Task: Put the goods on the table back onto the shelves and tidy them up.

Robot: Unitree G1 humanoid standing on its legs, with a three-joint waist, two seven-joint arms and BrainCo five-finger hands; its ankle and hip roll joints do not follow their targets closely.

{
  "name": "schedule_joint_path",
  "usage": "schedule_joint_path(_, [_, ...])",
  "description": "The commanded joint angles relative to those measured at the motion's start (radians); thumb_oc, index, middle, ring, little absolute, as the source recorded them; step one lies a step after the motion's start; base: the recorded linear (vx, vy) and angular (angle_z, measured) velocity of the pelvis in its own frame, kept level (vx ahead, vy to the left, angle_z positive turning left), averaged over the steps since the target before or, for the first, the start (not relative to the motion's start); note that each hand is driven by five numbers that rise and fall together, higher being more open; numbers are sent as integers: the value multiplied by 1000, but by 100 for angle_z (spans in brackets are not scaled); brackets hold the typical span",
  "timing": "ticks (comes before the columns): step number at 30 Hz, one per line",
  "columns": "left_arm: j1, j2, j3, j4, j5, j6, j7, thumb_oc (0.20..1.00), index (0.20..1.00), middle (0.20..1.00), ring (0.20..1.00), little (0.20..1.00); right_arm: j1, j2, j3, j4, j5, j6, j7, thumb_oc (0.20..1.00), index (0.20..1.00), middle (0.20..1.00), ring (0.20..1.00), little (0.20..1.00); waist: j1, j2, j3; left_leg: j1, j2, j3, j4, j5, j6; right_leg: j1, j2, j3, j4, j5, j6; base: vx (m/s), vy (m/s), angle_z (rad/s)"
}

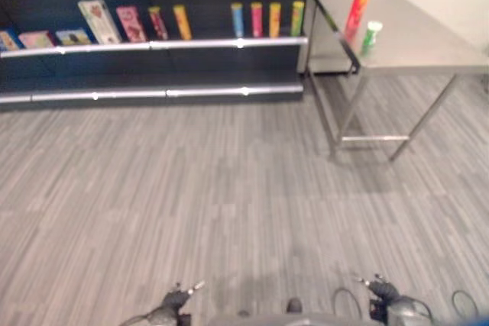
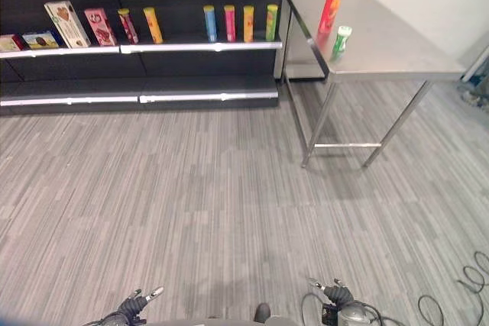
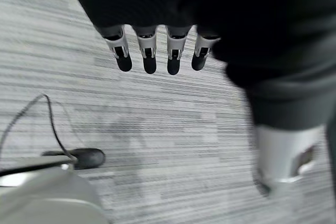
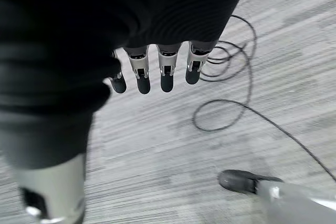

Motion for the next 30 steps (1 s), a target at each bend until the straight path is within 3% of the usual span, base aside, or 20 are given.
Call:
schedule_joint_path(1, [-50,37,-10,-6,-36,-33,-3,1000,1000,1000,1000,1000,-40,-14,8,-13,6,-26,-6,1000,1000,1000,1000,1000,5,-58,0,41,60,-83,-81,-6,-98,96,-106,23,-13,-69,149,0,0,0])
schedule_joint_path(30, [-48,33,-11,57,2,-22,-17,1000,1000,1000,1000,1000,-19,7,16,23,-13,-19,1,1000,1000,1000,1000,1000,-9,-59,0,30,40,-66,-81,-9,-78,64,-125,57,0,-53,161,-12,16,-2])
